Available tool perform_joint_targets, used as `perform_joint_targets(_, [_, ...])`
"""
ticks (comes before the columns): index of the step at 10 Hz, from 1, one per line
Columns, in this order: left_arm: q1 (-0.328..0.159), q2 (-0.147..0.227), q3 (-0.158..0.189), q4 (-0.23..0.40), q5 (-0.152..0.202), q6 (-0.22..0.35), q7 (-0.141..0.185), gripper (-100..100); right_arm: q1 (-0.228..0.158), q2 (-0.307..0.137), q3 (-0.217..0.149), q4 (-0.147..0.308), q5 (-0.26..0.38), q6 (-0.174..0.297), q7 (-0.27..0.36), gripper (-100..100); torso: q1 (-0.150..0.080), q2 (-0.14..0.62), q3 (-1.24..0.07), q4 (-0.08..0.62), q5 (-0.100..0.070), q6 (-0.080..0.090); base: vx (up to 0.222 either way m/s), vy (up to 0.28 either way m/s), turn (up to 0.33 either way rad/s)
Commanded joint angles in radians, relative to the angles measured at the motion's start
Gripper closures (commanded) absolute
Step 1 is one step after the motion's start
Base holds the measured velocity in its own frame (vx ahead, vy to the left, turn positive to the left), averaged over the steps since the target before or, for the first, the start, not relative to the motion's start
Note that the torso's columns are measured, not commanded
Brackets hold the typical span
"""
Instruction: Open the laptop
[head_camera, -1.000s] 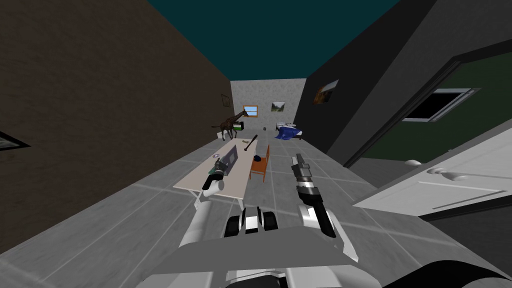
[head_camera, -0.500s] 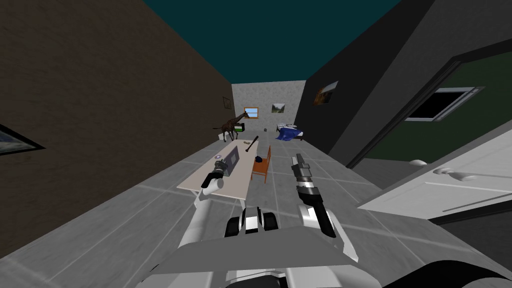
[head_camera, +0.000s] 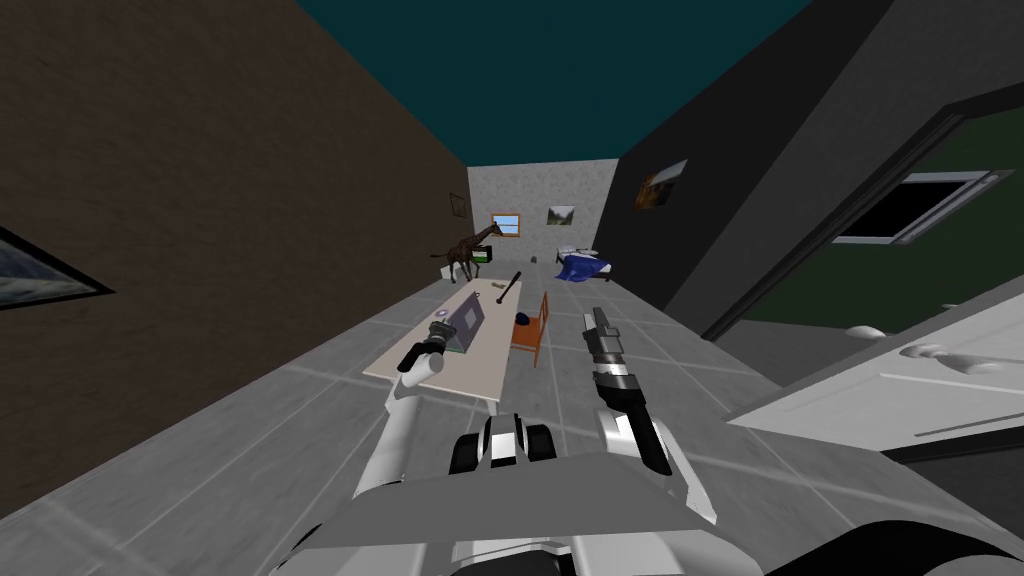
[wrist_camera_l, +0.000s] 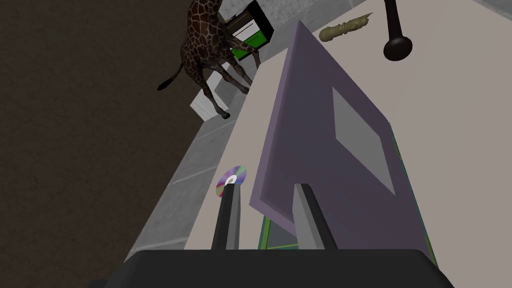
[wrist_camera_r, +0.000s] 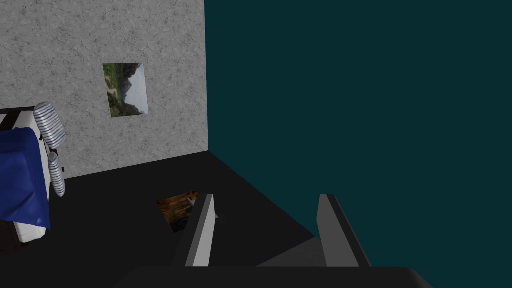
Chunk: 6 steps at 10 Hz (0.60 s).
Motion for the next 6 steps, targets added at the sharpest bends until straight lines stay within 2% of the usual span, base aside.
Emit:
perform_joint_targets(1, [-0.004, 0.002, 0.008, -0.005, 0.018, 0.027, 0.019, 100, 0.0, 0.0, 0.0, 0.0, 0.0, 0.0, 0.0, 0, -0.001, 0.001, 0.001, 0.001, 0.0, 0.0, 0.014, 0.043, 0.017])
perform_joint_targets(2, [0.007, -0.004, 0.019, -0.008, 0.054, 0.056, 0.059, 100, 0.0, 0.0, 0.0, 0.0, 0.0, 0.0, 0.0, 0, -0.006, 0.003, 0.002, 0.002, -0.001, 0.003, 0.037, 0.078, -0.009])
perform_joint_targets(6, [0.033, -0.021, 0.035, -0.009, 0.123, 0.107, 0.128, 100, 0.0, 0.0, 0.0, 0.0, 0.0, 0.0, 0.0, 0, -0.004, 0.001, 0.001, -0.001, 0.0, 0.004, 0.053, 0.119, -0.017])
